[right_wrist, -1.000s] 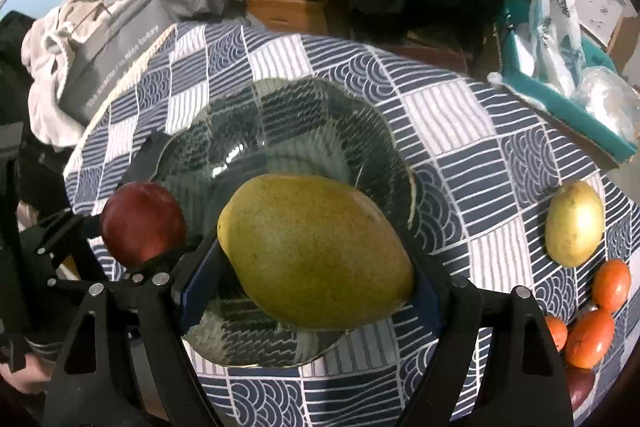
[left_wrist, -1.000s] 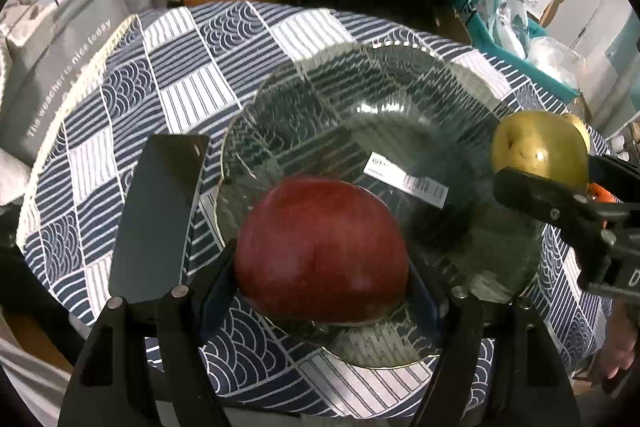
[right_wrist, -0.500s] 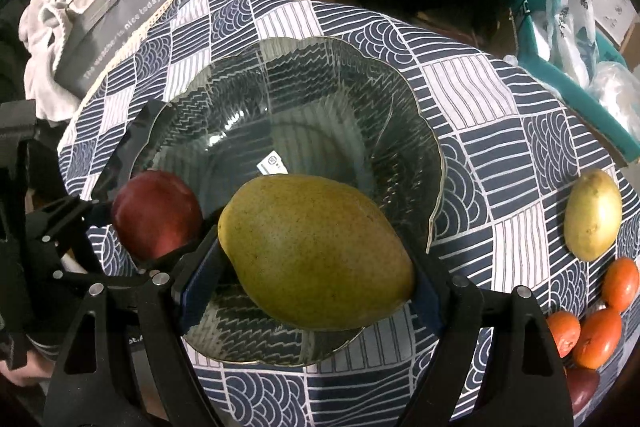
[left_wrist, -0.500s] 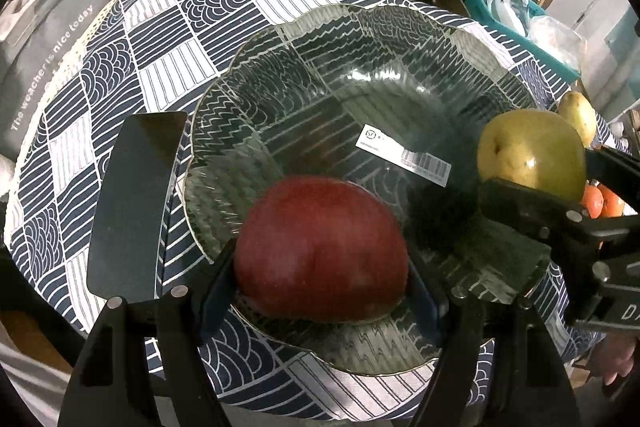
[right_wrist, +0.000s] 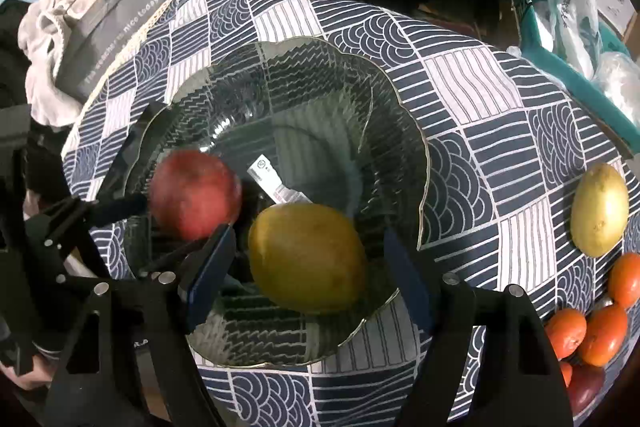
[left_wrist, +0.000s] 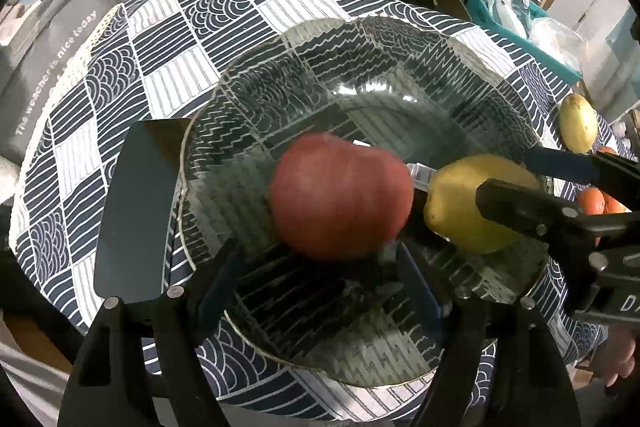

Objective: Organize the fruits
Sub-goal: 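Lower the mango into the bowl and open the right tool while the left releases the apple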

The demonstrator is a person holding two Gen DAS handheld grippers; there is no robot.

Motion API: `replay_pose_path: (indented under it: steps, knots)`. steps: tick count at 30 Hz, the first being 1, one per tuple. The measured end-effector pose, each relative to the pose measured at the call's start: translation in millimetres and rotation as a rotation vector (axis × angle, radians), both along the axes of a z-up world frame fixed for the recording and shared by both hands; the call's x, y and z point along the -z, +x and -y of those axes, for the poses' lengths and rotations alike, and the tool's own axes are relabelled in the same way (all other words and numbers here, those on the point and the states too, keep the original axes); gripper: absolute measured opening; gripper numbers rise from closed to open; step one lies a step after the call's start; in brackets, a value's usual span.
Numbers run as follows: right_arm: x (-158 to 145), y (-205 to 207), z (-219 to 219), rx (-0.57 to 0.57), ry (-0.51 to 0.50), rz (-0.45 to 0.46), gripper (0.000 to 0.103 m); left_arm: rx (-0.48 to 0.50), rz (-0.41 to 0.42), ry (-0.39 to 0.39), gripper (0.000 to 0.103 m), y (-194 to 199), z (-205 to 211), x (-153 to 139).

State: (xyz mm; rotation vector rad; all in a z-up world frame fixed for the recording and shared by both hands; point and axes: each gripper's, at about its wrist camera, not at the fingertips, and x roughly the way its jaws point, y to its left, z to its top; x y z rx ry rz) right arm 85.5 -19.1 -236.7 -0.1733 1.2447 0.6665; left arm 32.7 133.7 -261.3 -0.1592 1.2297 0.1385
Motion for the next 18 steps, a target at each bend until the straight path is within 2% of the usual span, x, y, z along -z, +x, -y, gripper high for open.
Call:
replay_pose_path:
  steps: [8, 18]
  knots:
    - [-30, 1, 17, 0.053, 0.079, 0.068, 0.078, 0.008, 0.034, -0.002, 0.080, -1, 7, -19]
    - [-79, -6, 51, 0.150, 0.060, 0.217, 0.079, 0.061, 0.127, -0.007, 0.080, -7, 34, -61]
